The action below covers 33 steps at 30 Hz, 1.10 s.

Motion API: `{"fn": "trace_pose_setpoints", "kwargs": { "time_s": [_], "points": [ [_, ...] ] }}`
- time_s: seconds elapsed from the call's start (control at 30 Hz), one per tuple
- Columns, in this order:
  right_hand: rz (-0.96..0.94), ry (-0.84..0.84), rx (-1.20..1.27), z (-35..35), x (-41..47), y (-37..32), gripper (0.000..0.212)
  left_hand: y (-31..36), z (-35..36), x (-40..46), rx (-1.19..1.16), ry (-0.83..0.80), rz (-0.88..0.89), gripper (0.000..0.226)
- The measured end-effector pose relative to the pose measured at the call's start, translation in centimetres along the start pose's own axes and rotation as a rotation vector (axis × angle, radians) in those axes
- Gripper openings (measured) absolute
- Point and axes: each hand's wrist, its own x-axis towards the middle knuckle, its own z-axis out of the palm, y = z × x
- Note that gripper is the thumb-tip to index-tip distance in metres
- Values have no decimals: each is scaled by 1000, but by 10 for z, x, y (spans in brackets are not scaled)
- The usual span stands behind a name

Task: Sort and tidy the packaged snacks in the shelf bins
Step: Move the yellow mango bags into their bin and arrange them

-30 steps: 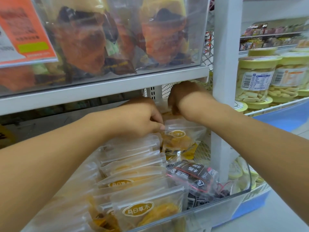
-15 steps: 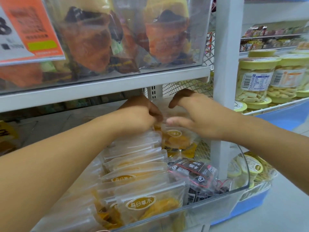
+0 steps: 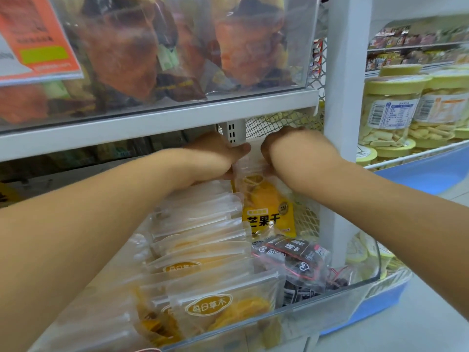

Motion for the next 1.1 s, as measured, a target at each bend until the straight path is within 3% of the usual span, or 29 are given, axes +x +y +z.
{"fn": "trace_pose_setpoints", "kwargs": {
  "time_s": [0.1, 0.2, 0.33, 0.43, 0.53, 0.7, 0.8, 0.9, 1.0, 1.1],
  "points": [
    [37, -78, 24, 4, 10, -2, 21, 5, -10, -8, 416, -13, 58, 69],
    [-15, 29, 46, 4, 8, 1, 15, 12, -5, -14, 438, -31, 33, 76],
    [-86, -22, 114, 4, -7, 3, 20, 14, 11, -11, 428, 56, 80, 52],
    [-105, -80, 169, 5, -20, 4, 63, 14, 12, -10, 391, 78, 83, 33],
    [-109, -119, 217, -1, -27, 7, 105, 10, 6, -17, 329, 78, 89, 31],
    [-79, -172, 101, 6, -7, -6, 105, 1, -10, -35, 371, 34, 60, 29],
    [-44, -184, 174, 10, 6, -14, 112, -3, -11, -39, 375, 24, 34, 21],
    [-15, -164, 206, 13, 13, -18, 113, 7, -5, -47, 369, -39, 33, 33],
    [-74, -204, 83, 20, 12, -19, 128, 13, 3, -59, 479, -152, -3, 68],
    [-139, -124, -21, 23, 8, -15, 120, 8, 8, -72, 589, -213, 26, 96]
  ]
}}
